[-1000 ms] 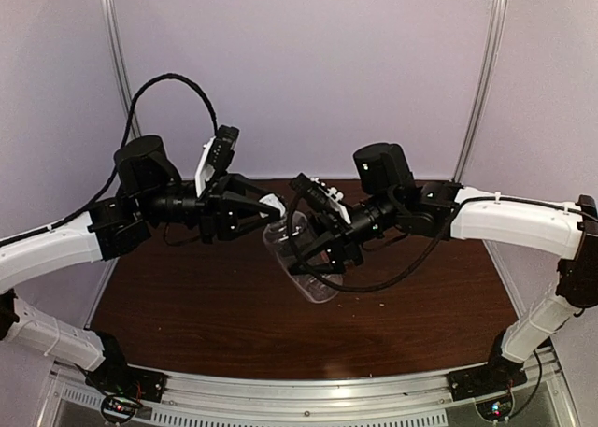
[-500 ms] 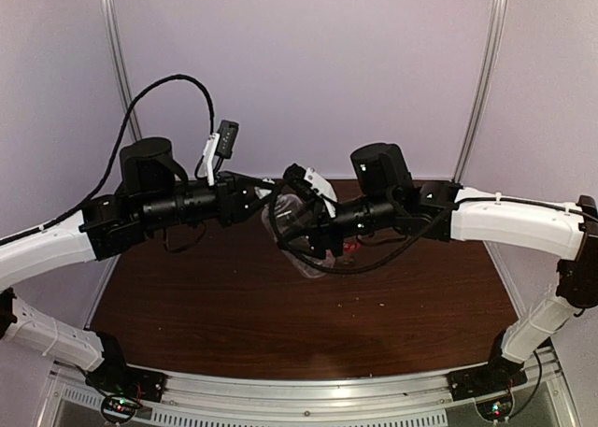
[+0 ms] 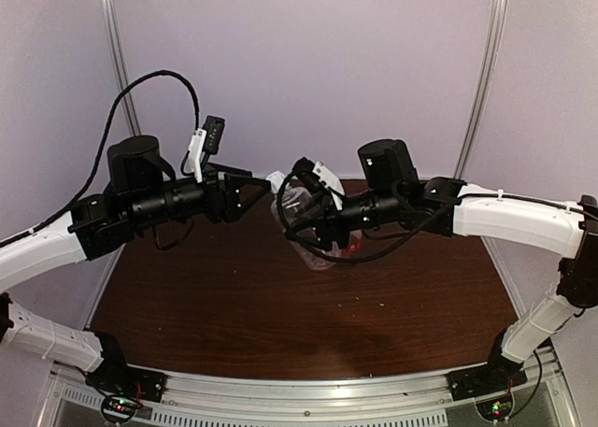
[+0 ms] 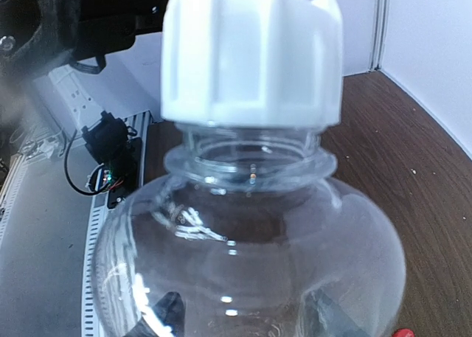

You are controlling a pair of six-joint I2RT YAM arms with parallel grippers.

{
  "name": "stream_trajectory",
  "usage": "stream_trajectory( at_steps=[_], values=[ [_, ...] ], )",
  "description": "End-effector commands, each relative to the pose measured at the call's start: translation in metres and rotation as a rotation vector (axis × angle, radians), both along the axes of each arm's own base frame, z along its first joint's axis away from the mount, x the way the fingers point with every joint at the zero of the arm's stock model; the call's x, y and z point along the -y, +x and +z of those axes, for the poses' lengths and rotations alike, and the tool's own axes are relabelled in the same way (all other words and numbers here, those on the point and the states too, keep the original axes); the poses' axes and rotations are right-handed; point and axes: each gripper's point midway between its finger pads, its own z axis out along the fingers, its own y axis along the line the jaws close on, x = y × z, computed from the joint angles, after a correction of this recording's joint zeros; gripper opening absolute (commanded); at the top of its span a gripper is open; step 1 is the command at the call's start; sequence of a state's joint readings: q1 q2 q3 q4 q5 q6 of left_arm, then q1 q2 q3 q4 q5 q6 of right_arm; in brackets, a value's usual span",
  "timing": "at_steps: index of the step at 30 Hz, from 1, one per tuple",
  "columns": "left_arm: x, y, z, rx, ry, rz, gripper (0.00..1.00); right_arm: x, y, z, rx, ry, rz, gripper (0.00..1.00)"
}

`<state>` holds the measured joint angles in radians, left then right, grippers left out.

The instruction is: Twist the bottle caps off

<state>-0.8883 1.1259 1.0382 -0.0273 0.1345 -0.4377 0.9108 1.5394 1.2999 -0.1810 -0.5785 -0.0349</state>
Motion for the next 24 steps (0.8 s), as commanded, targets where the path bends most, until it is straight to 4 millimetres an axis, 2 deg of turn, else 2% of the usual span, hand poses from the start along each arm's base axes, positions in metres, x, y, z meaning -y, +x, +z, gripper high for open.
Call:
stream_trajectory(
  at_steps=[1,5,12,18,24],
  values=[
    [-0.002,-0.023,0.021,0.143,-0.013,-0.138,0.78,0.002,-0.039,0.024,0.026,0.081,0.207,0.41],
    [0.001,-0.05,0.033,0.219,-0.034,-0.306,0.84,0.003,-0.063,0.029,-0.007,0.111,0.35,0.41],
    [0.009,-0.087,0.042,0.301,-0.08,-0.558,0.85,0.007,-0.097,0.038,-0.075,0.159,0.557,0.42],
    [0.021,-0.1,0.046,0.307,-0.14,-0.706,0.79,0.008,-0.107,0.042,-0.117,0.195,0.64,0.42],
    [0.03,-0.103,0.044,0.294,-0.168,-0.783,0.71,0.006,-0.108,0.041,-0.132,0.206,0.66,0.41]
  ],
)
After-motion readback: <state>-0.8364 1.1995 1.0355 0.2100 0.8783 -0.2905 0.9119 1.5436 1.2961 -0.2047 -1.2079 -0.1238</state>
